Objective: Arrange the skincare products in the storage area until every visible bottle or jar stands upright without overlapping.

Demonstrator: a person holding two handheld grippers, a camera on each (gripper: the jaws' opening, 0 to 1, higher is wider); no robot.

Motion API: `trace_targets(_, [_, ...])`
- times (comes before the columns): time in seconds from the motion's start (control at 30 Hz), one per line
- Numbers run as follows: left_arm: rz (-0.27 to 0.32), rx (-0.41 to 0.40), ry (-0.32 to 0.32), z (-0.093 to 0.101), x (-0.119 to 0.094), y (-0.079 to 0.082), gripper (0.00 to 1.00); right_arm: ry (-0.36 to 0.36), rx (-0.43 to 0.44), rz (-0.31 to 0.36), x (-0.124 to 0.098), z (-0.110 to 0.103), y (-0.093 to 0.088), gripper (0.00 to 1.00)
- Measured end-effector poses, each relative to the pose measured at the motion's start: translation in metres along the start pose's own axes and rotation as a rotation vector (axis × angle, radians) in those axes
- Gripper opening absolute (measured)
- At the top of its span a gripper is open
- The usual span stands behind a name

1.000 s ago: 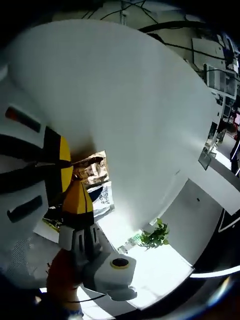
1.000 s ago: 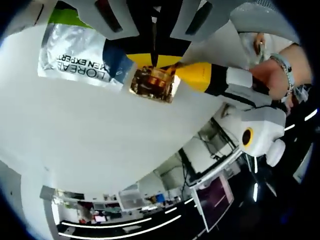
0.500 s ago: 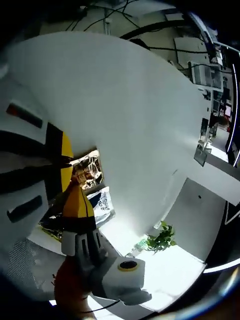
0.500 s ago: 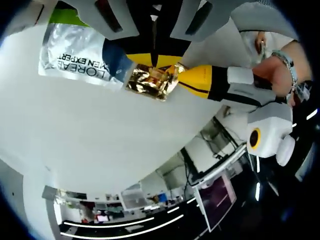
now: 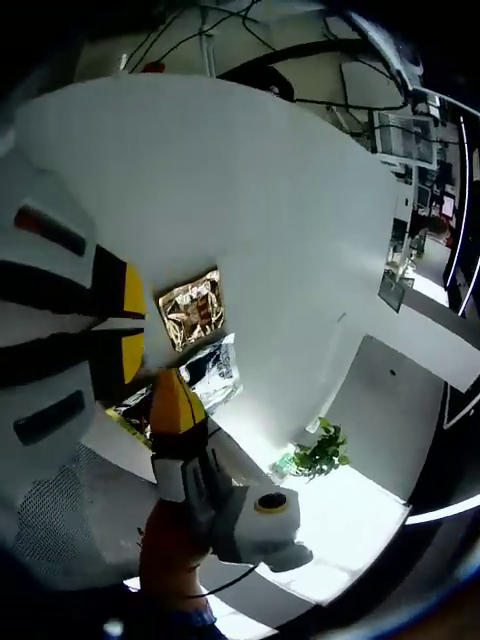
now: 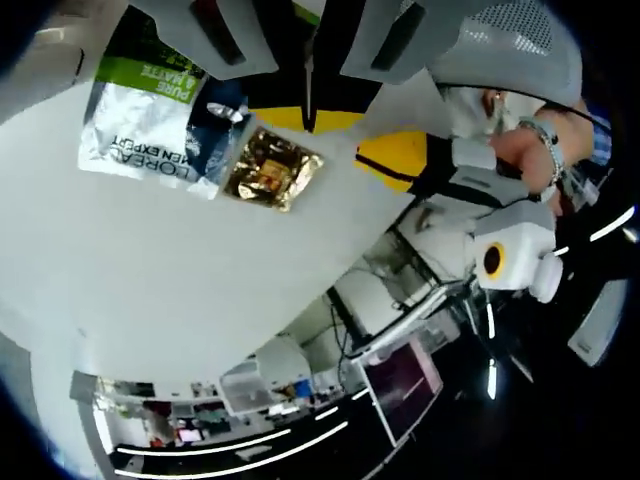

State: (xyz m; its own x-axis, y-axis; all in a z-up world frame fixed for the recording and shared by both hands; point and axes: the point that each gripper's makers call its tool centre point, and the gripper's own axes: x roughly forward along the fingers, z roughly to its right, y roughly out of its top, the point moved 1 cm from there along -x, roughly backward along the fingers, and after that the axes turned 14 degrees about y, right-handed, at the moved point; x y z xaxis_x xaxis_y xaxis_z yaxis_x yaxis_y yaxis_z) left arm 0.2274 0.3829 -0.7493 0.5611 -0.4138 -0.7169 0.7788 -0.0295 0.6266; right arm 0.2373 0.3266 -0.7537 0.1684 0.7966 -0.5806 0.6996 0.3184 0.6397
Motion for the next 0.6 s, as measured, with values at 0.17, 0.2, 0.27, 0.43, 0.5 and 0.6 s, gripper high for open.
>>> trace_targets(0.17, [-0.042,-0.016,-0.012,0.005,0.001,-0.022,0.01,-0.056,-0.076,-0.088,0.008,0.0,-0.023,0.0])
trace_targets(0.2, [-0.046,-0.007,-0.013,0.007,0.002,-0.024,0.01,-0.051,-0.07,-0.045,0.008,-0.001,-0.016,0.0])
trace_targets(0.27, [-0.043,0.003,-0.014,0.008,0.002,-0.025,0.0,-0.057,-0.067,-0.069,0.006,-0.001,-0.018,0.0])
trace_targets(0.43, [-0.043,-0.008,-0.023,0.008,0.003,-0.025,0.0,-0.061,-0.076,-0.075,0.004,0.001,-0.02,0.0])
trace_targets(0.5, [-0.042,-0.021,-0.027,0.008,0.003,-0.024,0.0,-0.06,-0.05,-0.069,0.003,0.001,-0.02,0.0])
trace_targets(0.6, [-0.04,-0.029,-0.026,0.008,0.003,-0.024,0.0,-0.06,-0.058,-0.069,0.004,0.0,-0.02,0.0])
